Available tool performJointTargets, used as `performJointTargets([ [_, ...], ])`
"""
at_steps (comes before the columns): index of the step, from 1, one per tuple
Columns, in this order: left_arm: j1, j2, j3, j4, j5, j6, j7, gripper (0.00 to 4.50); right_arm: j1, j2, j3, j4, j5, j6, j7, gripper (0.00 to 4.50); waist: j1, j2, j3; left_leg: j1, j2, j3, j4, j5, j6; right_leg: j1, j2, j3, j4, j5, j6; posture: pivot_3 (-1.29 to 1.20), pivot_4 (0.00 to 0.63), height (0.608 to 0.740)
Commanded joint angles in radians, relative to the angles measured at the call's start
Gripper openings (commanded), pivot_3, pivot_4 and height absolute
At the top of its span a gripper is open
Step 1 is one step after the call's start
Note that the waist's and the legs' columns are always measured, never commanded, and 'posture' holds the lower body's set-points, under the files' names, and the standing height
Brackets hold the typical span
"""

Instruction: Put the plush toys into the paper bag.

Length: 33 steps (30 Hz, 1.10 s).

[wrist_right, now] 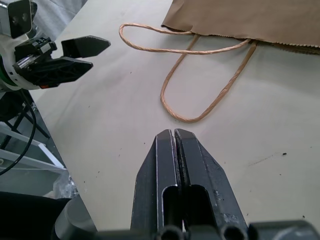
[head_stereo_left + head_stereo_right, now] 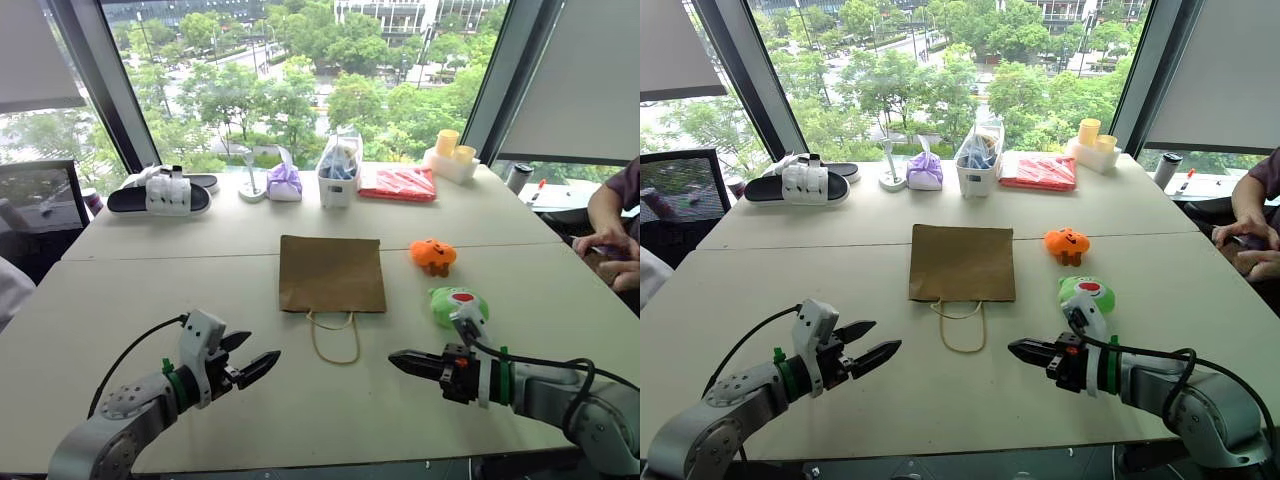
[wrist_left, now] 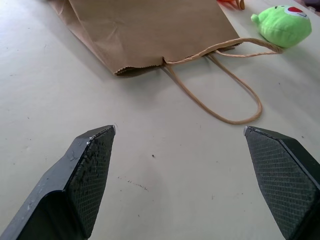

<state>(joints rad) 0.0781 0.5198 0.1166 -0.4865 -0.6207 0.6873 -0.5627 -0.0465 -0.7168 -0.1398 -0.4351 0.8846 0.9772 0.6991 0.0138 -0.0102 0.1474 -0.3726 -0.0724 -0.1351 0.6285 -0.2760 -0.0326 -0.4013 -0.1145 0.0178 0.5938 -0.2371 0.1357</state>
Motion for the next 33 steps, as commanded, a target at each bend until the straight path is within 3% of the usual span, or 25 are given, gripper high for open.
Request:
performJointTargets([
  [1, -0.009, 0.015, 0.009, -0.031, -0.007, -0.023, -0.025, 4.23, 0.0, 0.001, 0.001, -0.009, -0.013, -0.028, 0.015, 0.0, 0.0, 0.0, 0.0, 0.0, 0.0, 0.0, 0.0, 0.0, 0.0, 0.0, 0.0, 0.0, 0.0, 0.0, 0.0, 0.0, 0.15, 0.74],
  [13, -0.036, 0.016, 0.022, -0.006, -0.013, -0.029, -0.033, 4.23, 0.011, 0.009, 0.014, -0.013, -0.039, -0.05, 0.017, 0.0, 0.0, 0.0, 0.0, 0.0, 0.0, 0.0, 0.0, 0.0, 0.0, 0.0, 0.0, 0.0, 0.0, 0.0, 0.0, 0.0, 0.15, 0.74],
  [21, -0.092, 0.088, 0.027, 0.057, 0.028, -0.069, -0.094, 4.23, 0.028, 0.009, -0.013, -0.027, -0.033, -0.044, 0.007, 0.0, 0.001, 0.0, 0.0, 0.0, 0.0, 0.0, 0.0, 0.0, 0.0, 0.0, 0.0, 0.0, 0.0, 0.0, 0.0, 0.0, 0.15, 0.74],
  [27, -0.231, 0.25, -0.158, 0.169, 0.294, -0.375, -0.304, 4.23, 0.044, -0.005, -0.055, -0.036, -0.011, -0.027, -0.002, 0.0, 0.002, 0.001, 0.0, 0.0, -0.001, 0.003, 0.0, 0.0, 0.0, 0.0, 0.0, 0.0, -0.001, 0.0, -0.001, 0.0, 0.15, 0.74],
  [33, -0.432, 0.196, -0.347, 0.411, 0.46, -0.654, -0.46, 4.23, 0.036, 0.016, -0.051, -0.065, 0.009, -0.008, -0.04, 0.0, 0.001, 0.0, 0.0, -0.001, 0.0, 0.004, -0.001, 0.0, 0.0, 0.0, 0.0, 0.0, -0.001, 0.0, -0.001, 0.0, 0.15, 0.74],
])
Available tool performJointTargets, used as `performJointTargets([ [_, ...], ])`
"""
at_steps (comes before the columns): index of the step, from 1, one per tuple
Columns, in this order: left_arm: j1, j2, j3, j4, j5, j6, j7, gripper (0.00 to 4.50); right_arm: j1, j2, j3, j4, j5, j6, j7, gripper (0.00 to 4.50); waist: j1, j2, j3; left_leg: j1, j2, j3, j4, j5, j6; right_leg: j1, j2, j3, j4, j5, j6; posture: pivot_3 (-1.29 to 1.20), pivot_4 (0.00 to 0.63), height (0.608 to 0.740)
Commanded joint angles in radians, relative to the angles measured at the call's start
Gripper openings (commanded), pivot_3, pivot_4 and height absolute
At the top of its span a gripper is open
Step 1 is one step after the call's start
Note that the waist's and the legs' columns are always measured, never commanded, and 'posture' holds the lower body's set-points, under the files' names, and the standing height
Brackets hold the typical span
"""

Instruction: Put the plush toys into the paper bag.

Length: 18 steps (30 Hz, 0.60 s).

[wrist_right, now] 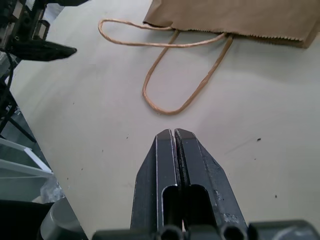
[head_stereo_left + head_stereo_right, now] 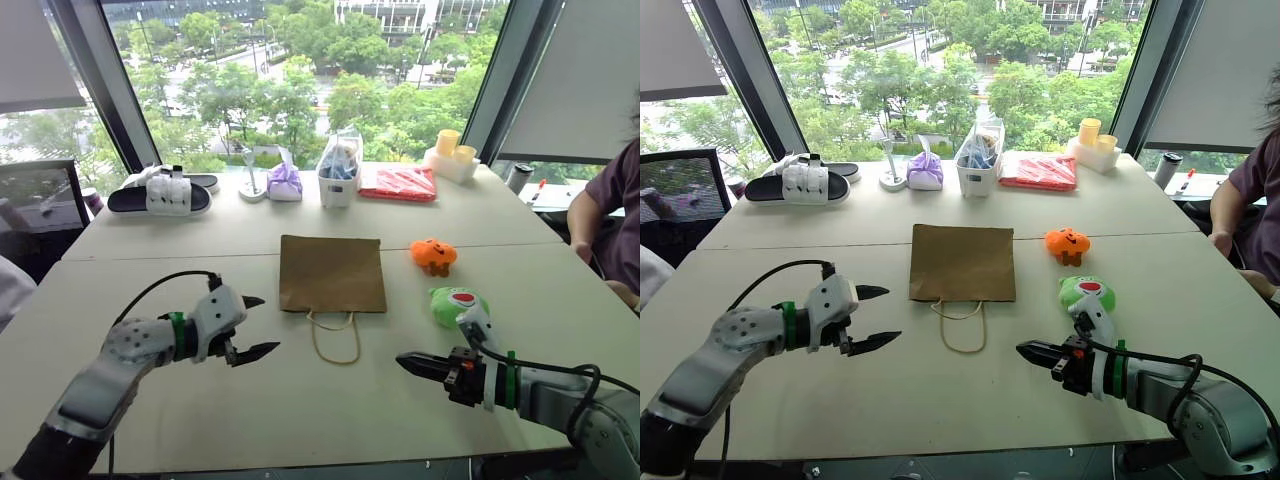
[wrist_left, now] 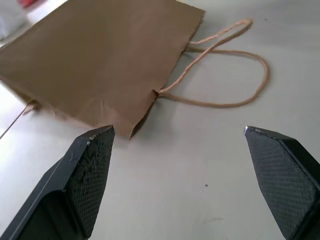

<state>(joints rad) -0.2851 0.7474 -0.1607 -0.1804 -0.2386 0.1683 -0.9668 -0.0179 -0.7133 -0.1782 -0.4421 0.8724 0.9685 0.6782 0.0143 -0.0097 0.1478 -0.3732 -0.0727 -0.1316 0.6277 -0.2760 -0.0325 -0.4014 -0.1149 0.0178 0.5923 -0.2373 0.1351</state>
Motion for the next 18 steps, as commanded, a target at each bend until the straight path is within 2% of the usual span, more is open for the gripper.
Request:
performJointTargets([
  [1, -0.106, -0.052, -0.093, 0.164, 0.107, -0.184, -0.066, 4.23, 0.014, 0.021, -0.009, -0.07, 0.022, 0.001, -0.032, 0.0, 0.0, 0.0, 0.0, 0.0, 0.0, -0.001, 0.0, 0.0, 0.0, 0.0, 0.0, 0.0, 0.0, 0.0, 0.0, 0.0, 0.15, 0.74],
  [7, -0.302, -0.213, -0.17, 0.487, 0.21, -0.408, -0.075, 4.23, 0.069, 0.084, -0.01, -0.14, 0.043, 0.005, -0.116, 0.0, 0.001, -0.001, 0.0, -0.001, -0.001, -0.002, 0.0, 0.0, 0.0, -0.001, 0.0, -0.001, 0.001, 0.002, 0.004, 0.0, 0.15, 0.74],
  [12, -0.405, -0.313, -0.194, 0.676, 0.245, -0.525, -0.093, 4.23, 0.113, 0.118, -0.014, -0.193, 0.061, 0.005, -0.179, 0.0, -0.001, -0.001, 0.0, 0.0, -0.002, -0.003, 0.001, 0.0, 0.0, 0.0, 0.0, -0.001, 0.002, 0.003, 0.005, 0.0, 0.15, 0.74],
  [15, -0.434, -0.352, -0.178, 0.717, 0.206, -0.54, -0.145, 3.42, 0.123, 0.126, -0.016, -0.207, 0.068, 0.0, -0.207, 0.0, -0.003, -0.001, 0.0, 0.0, -0.002, -0.003, 0.001, 0.0, 0.0, -0.001, 0.0, -0.001, 0.002, 0.003, 0.005, 0.0, 0.15, 0.74],
  [18, -0.451, -0.373, -0.153, 0.73, 0.179, -0.515, -0.168, 2.03, 0.125, 0.128, -0.013, -0.214, 0.077, -0.003, -0.223, 0.0, -0.004, -0.001, 0.0, 0.0, -0.002, -0.003, 0.001, 0.0, 0.0, -0.001, 0.0, -0.001, 0.003, 0.003, 0.005, 0.0, 0.15, 0.74],
])
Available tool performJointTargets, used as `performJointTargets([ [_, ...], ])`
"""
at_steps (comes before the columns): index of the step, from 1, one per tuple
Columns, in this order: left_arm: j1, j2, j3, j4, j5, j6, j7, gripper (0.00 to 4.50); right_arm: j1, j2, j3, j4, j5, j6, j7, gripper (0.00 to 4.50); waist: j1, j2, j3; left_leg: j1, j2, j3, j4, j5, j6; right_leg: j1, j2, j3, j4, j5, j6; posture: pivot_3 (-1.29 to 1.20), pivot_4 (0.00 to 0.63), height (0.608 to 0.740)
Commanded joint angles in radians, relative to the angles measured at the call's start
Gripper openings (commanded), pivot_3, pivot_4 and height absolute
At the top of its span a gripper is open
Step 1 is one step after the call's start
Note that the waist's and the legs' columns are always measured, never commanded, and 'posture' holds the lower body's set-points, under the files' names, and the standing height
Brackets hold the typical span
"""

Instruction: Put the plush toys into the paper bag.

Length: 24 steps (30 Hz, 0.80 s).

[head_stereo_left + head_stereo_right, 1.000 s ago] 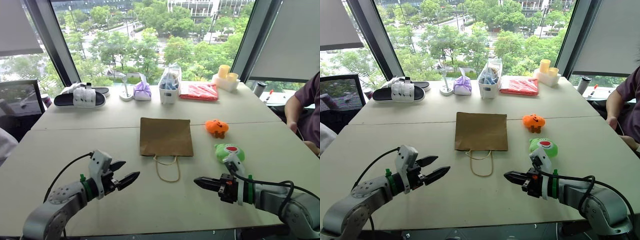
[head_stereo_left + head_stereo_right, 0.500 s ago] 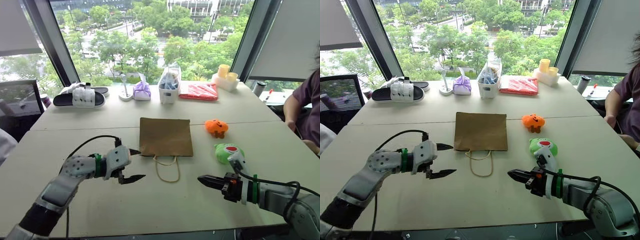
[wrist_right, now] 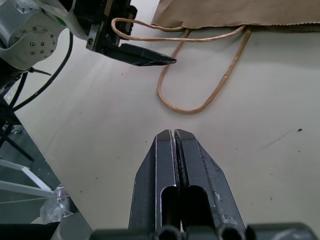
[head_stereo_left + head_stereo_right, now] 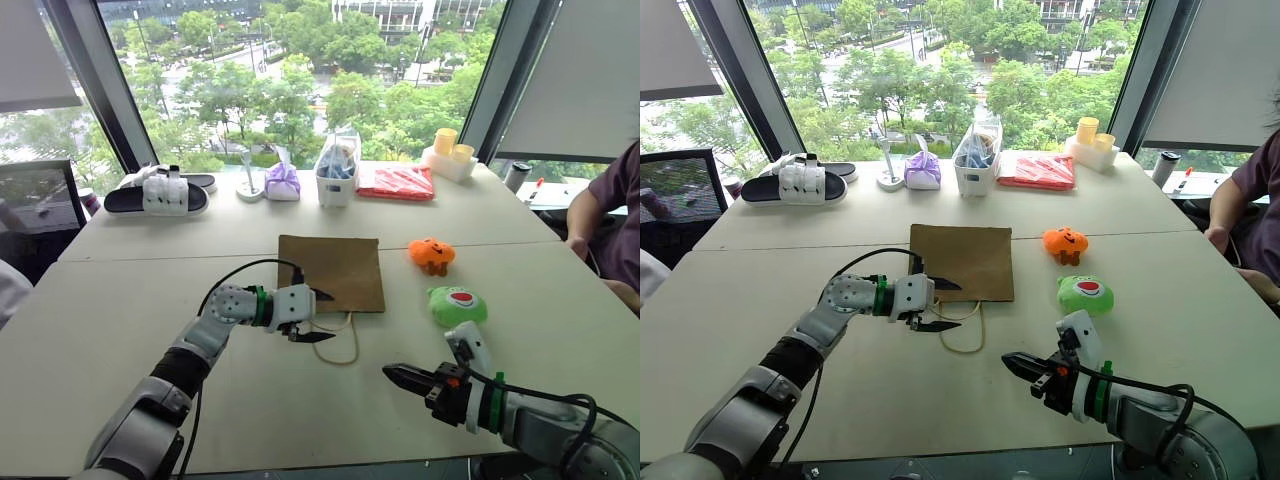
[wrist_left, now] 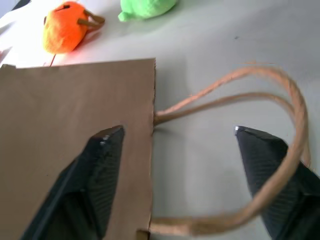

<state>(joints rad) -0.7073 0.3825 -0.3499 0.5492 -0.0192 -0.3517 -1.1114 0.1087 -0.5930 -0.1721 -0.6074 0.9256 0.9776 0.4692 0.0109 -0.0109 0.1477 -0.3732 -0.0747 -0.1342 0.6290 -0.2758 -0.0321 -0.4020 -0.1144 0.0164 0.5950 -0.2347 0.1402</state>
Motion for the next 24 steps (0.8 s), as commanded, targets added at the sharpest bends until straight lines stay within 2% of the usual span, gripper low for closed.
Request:
performJointTargets([
  [1, -0.034, -0.013, 0.044, 0.0, -0.049, 0.016, -0.027, 1.56, -0.002, 0.009, -0.017, -0.05, 0.026, -0.014, -0.019, 0.0, 0.0, 0.0, 0.0, 0.0, 0.0, 0.0, 0.0, 0.0, 0.0, 0.0, 0.0, 0.0, 0.0, 0.0, 0.0, 0.0, 0.15, 0.74],
  [4, -0.05, -0.037, 0.081, -0.023, -0.104, 0.123, -0.028, 0.07, -0.02, 0.028, 0.004, -0.052, 0.017, -0.029, -0.039, 0.0, 0.001, 0.0, 0.0, 0.0, 0.0, 0.0, 0.001, 0.0, 0.0, 0.0, 0.0, 0.0, 0.001, 0.0, 0.0, 0.0, 0.15, 0.74],
  [10, -0.092, -0.097, 0.17, -0.165, -0.25, 0.52, 0.025, 0.03, -0.107, 0.096, 0.056, -0.04, -0.033, -0.073, -0.101, 0.0, -0.001, 0.0, 0.0, 0.0, 0.0, -0.003, 0.002, 0.0, 0.0, 0.001, 0.001, -0.001, 0.001, 0.0, 0.0, 0.0, 0.15, 0.74],
  [13, -0.125, -0.122, 0.216, -0.25, -0.32, 0.704, 0.085, 0.03, -0.168, 0.138, 0.112, -0.016, -0.107, -0.12, -0.136, 0.0, -0.003, 0.0, 0.0, 0.001, 0.0, -0.003, 0.002, 0.0, 0.0, 0.002, 0.002, -0.001, 0.001, 0.0, 0.0, 0.0, 0.15, 0.74],
  [16, -0.163, -0.155, 0.278, -0.318, -0.422, 0.935, 0.166, 0.03, -0.251, 0.219, 0.182, 0.038, -0.173, -0.19, -0.141, 0.0, -0.01, 0.0, 0.0, 0.001, 0.0, -0.004, 0.002, 0.0, 0.0, 0.001, 0.002, -0.001, 0.003, 0.0, 0.0, 0.0, 0.15, 0.74],
  [20, -0.207, -0.208, 0.363, -0.338, -0.495, 1.084, 0.305, 0.03, -0.333, 0.263, 0.271, 0.152, -0.327, -0.257, -0.174, 0.0, -0.023, 0.0, 0.0, 0.002, 0.0, -0.005, 0.001, 0.001, -0.001, 0.001, 0.002, -0.001, 0.003, 0.0, 0.0, 0.0, 0.15, 0.74],
  [24, -0.201, -0.216, 0.378, -0.386, -0.525, 1.14, 0.339, 0.03, -0.385, 0.296, 0.323, 0.286, -0.452, -0.329, -0.192, 0.0, -0.025, 0.0, 0.0, 0.002, 0.0, -0.005, 0.0, 0.002, -0.004, 0.0, 0.002, -0.001, 0.004, 0.0, 0.0, 0.0, 0.15, 0.74],
])
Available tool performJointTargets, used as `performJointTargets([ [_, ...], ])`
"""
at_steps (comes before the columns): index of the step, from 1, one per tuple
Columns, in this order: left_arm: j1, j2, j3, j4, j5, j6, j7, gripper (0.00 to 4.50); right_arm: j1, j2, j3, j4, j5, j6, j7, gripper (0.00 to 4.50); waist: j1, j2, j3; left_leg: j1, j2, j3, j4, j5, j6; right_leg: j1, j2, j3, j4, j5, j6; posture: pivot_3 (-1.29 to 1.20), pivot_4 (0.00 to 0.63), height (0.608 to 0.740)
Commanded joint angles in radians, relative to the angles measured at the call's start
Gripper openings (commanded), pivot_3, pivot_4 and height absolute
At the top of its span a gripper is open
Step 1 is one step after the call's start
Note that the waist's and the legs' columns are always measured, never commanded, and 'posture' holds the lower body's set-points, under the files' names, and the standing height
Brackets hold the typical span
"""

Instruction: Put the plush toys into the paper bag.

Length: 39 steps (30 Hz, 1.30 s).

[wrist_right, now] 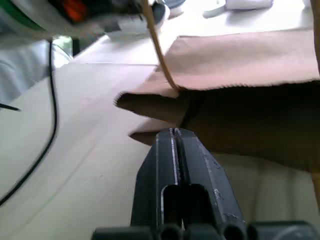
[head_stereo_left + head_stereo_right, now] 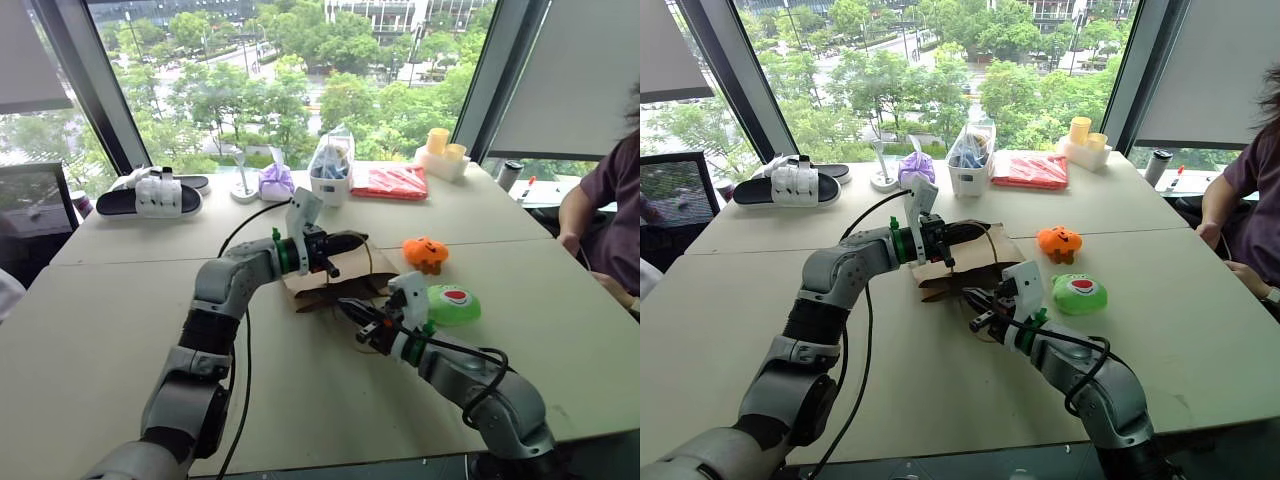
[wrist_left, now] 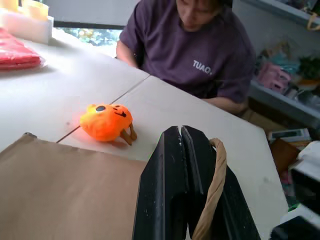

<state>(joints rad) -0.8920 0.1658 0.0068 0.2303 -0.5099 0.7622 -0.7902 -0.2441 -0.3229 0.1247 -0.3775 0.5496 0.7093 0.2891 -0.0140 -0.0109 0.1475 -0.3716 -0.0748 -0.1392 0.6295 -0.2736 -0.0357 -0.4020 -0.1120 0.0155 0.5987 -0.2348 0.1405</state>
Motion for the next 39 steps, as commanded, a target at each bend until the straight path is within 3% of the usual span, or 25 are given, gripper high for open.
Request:
performJointTargets([
  [1, -0.007, 0.004, 0.017, -0.08, -0.036, 0.03, 0.018, 0.03, -0.043, 0.034, 0.031, 0.088, -0.102, -0.082, -0.015, 0.0, 0.0, 0.0, 0.0, 0.0, 0.0, 0.0, 0.0, 0.002, -0.003, -0.001, 0.0, 0.0, 0.0, 0.0, 0.0, 0.0, 0.15, 0.74],
  [14, 0.016, 0.001, 0.073, -0.136, -0.115, 0.079, 0.072, 0.03, -0.189, 0.152, 0.085, 0.483, -0.316, -0.219, 0.008, 0.0, -0.002, 0.0, 0.0, 0.0, 0.0, 0.001, -0.001, 0.004, -0.007, -0.002, 0.0, 0.002, 0.001, 0.0, -0.001, 0.0, 0.15, 0.74],
  [21, -0.044, 0.021, 0.105, -0.173, -0.191, 0.065, 0.024, 0.03, -0.198, 0.182, 0.086, 0.557, -0.373, -0.22, 0.012, 0.0, -0.004, 0.0, -0.001, 0.0, 0.0, 0.001, -0.001, 0.005, -0.008, -0.002, 0.0, 0.002, 0.001, 0.0, -0.001, 0.0, 0.15, 0.74],
  [29, -0.021, 0.003, 0.143, -0.298, -0.4, 0.173, 0.011, 0.03, -0.193, 0.208, 0.071, 0.568, -0.395, -0.221, 0.013, 0.0, -0.006, 0.0, -0.001, 0.0, 0.0, 0.001, -0.001, 0.005, -0.008, -0.002, 0.0, 0.002, 0.001, 0.0, -0.001, 0.0, 0.15, 0.74],
  [39, -0.003, 0.013, 0.105, -0.189, -0.283, 0.063, 0.04, 0.03, -0.173, 0.214, 0.066, 0.52, -0.395, -0.253, 0.047, 0.0, -0.005, 0.0, -0.001, 0.001, 0.0, 0.001, -0.001, 0.005, -0.009, -0.001, 0.001, 0.003, 0.002, 0.001, -0.001, 0.0, 0.15, 0.74],
])
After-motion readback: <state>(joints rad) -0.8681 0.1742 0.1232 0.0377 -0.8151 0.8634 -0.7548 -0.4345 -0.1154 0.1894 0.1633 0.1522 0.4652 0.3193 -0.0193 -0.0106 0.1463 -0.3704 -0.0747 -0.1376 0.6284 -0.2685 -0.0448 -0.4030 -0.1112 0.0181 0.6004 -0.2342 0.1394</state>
